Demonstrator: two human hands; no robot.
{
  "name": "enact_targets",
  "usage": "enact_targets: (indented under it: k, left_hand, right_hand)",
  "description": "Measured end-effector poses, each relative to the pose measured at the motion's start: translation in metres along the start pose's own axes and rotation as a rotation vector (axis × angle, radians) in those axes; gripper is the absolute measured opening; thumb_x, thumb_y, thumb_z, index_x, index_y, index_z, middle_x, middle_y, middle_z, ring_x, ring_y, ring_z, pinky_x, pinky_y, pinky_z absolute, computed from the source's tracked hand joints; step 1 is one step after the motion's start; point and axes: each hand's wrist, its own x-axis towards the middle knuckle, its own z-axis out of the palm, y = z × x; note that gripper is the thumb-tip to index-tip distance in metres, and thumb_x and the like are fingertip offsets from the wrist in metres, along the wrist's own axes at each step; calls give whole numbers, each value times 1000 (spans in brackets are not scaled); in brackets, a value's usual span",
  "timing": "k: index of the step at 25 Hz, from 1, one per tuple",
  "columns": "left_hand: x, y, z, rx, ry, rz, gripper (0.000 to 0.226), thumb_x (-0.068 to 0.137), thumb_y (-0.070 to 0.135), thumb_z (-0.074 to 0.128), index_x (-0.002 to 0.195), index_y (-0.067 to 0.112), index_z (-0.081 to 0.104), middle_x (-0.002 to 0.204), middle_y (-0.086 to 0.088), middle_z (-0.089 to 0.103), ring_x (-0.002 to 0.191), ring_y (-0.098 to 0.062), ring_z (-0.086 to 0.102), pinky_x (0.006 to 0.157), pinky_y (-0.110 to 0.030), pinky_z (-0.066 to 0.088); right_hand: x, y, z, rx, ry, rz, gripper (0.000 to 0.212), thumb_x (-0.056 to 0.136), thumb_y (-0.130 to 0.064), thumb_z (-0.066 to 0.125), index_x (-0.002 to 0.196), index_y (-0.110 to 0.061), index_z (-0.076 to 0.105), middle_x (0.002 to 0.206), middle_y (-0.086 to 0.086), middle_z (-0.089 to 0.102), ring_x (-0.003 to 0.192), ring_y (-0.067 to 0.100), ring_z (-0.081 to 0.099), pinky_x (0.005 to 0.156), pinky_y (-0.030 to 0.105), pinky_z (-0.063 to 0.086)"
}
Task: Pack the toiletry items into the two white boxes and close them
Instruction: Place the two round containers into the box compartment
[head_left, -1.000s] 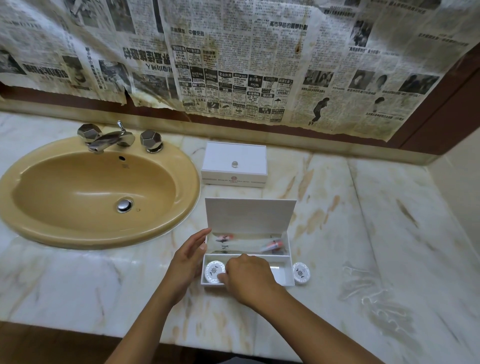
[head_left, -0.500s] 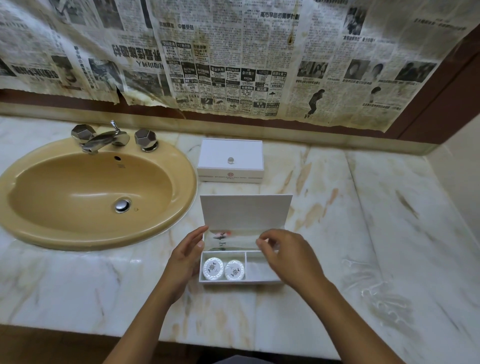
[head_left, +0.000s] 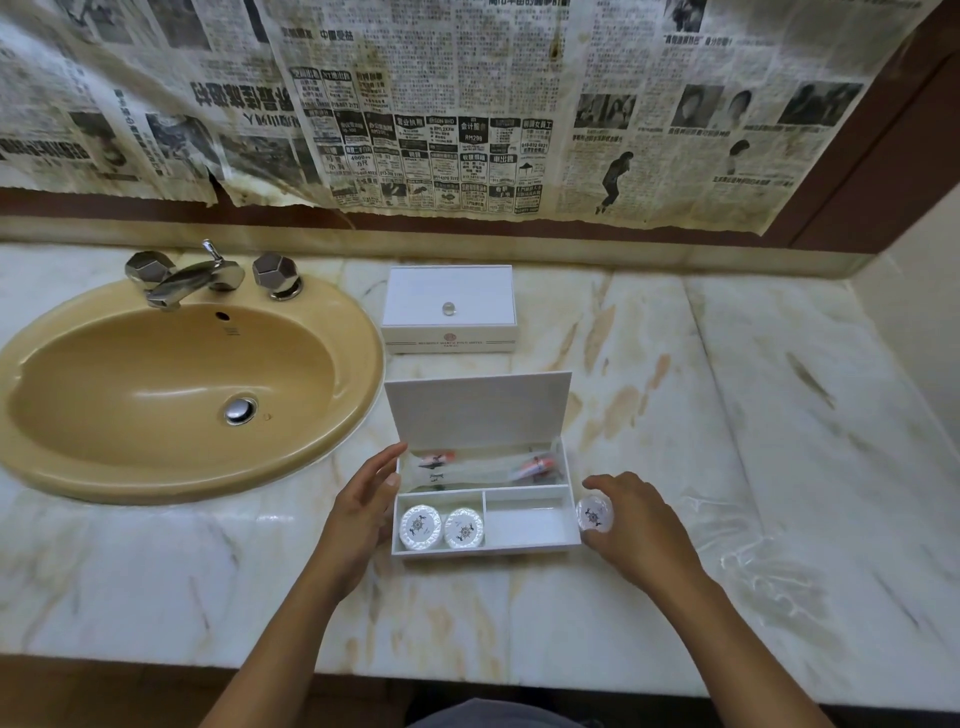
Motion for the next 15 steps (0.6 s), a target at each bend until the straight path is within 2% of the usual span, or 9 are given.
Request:
enact_targets:
  k: [2,5,7,11,15]
  left_hand:
    - [0,1,1,-5,5,-4,34,105,24,50,129,43,62,127,7,70,114,-16,69,81,-28,58]
    - [1,-1,1,1,13,-14,34,105,24,50,124,48,64,129,6,69,119,-18,66,93,-39,56]
    - [1,-1,1,6,15,-16,34,105,24,50,123,49,65,131,6,67,121,-16,65,96,-41,55]
    - [-2,4,4,-1,23,-7,33,105,21,50,128,42,63,122,17,69,108,-3,69,74,-20,57]
    - [-3,4,2,-13,16,-10,34,105,23,51,131,41,61,126,10,70,114,-12,69,80,-26,58]
  right_hand:
    - [1,2,5,-4,-2,7,47,82,-32,63,127,-29,51,118,-2,52,109,18,50,87,29,41]
    - [1,3,8,22,20,12,43,82,-28,63,124,-27,54,116,-1,54,109,19,51,86,29,41]
    - [2,3,9,11,31,13,43,82,-28,63,124,-28,54,116,-1,54,110,19,51,87,29,41]
    - [3,2,9,-16,36,11,44,81,-28,62,124,-28,53,115,-2,54,110,19,51,84,29,41]
    - [2,-4,-5,5,145,25,42,80,-31,66,120,-26,56,114,-1,58,107,20,53,84,30,42]
